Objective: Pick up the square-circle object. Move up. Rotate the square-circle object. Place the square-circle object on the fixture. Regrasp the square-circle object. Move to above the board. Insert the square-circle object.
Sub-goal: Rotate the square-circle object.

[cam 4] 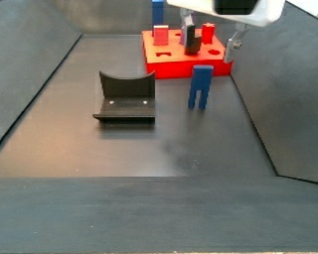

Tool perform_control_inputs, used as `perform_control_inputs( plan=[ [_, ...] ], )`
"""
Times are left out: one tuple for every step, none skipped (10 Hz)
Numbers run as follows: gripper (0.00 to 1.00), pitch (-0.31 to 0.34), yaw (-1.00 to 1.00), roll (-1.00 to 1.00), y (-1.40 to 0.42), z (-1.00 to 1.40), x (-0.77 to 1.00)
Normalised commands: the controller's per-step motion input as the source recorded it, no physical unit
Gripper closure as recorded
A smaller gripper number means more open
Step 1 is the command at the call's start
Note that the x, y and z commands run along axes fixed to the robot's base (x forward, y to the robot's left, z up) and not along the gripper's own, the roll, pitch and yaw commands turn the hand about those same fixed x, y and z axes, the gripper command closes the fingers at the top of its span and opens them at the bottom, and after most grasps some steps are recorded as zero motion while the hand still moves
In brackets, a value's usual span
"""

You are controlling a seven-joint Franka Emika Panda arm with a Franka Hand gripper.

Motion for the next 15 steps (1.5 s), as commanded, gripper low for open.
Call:
perform_control_inputs(
  plan=[
    [0.0, 0.011, 1.0, -0.04, -0.01, -0.03, 0.04],
    [0.0, 0.012, 1.0, -0.05, -0.01, -0.03, 0.04],
    [0.0, 0.013, 1.0, -0.05, -0.01, -0.03, 0.04],
    [0.0, 0.014, 1.0, -0.06, -0.01, -0.03, 0.04],
    [0.0, 0.017, 1.0, -0.07, -0.01, -0.03, 0.04],
    [0.0, 0.019, 1.0, -0.07, -0.01, -0.03, 0.04],
    [0.0, 0.023, 1.0, -0.09, -0.01, -0.03, 0.04],
    [0.0, 0.025, 1.0, -0.1, -0.01, -0.03, 0.04],
    [0.0, 0.035, 1.0, -0.14, -0.01, -0.03, 0.04],
    [0.0, 0.036, 0.86, -0.14, -0.01, -0.03, 0.04],
    [0.0, 0.037, 0.59, -0.13, 0.0, -0.03, 0.04],
    [0.0, 0.039, 0.33, -0.1, 0.0, -0.03, 0.04],
    [0.0, 0.039, 0.17, -0.1, 0.0, -1.0, 0.0],
    [0.0, 0.032, 0.13, -0.1, 0.0, -1.0, 0.01],
    [0.0, -0.008, 0.08, -0.1, 0.0, -1.0, 0.03]
  ],
)
